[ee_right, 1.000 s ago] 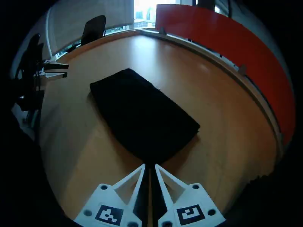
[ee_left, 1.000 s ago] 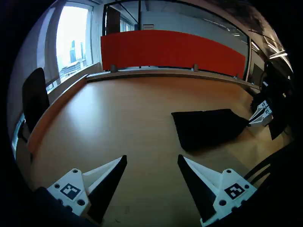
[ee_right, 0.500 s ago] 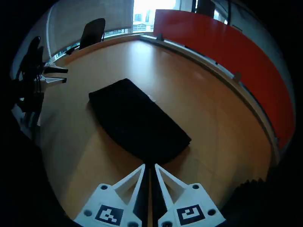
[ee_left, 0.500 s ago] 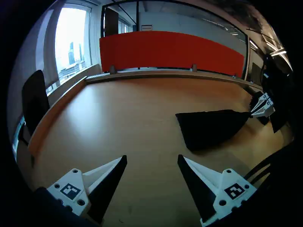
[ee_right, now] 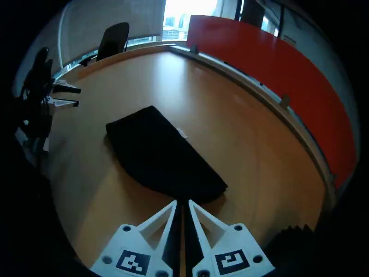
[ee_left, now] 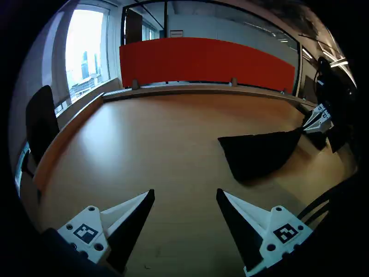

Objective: Fold towel

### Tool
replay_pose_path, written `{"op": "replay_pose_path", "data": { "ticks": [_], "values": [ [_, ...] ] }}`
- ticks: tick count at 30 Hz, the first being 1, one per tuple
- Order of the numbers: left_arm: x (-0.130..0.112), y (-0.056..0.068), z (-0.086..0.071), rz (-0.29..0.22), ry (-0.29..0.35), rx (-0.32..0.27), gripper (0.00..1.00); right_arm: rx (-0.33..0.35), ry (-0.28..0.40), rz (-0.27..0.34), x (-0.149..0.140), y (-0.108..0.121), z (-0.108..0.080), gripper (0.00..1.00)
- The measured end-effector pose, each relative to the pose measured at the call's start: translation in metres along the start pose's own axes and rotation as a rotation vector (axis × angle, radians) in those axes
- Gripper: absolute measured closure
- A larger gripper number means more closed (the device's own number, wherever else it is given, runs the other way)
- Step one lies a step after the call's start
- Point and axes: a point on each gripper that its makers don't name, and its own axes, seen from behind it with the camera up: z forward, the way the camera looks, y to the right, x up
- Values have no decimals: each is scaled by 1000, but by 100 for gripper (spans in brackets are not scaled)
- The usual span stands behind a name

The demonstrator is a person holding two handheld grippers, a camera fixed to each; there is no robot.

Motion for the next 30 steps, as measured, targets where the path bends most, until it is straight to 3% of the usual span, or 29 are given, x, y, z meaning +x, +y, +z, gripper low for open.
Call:
{"op": "replay_pose_path", "data": {
  "ticks": [17, 30],
  "values": [
    [-5, -1, -11, -29, 4, 11, 0, 108, 73, -196, 97, -31, 24, 98],
    [-11, -5, -21, -59, 4, 26, 0, 205, 79, -287, 136, -75, 58, 98]
  ]
}}
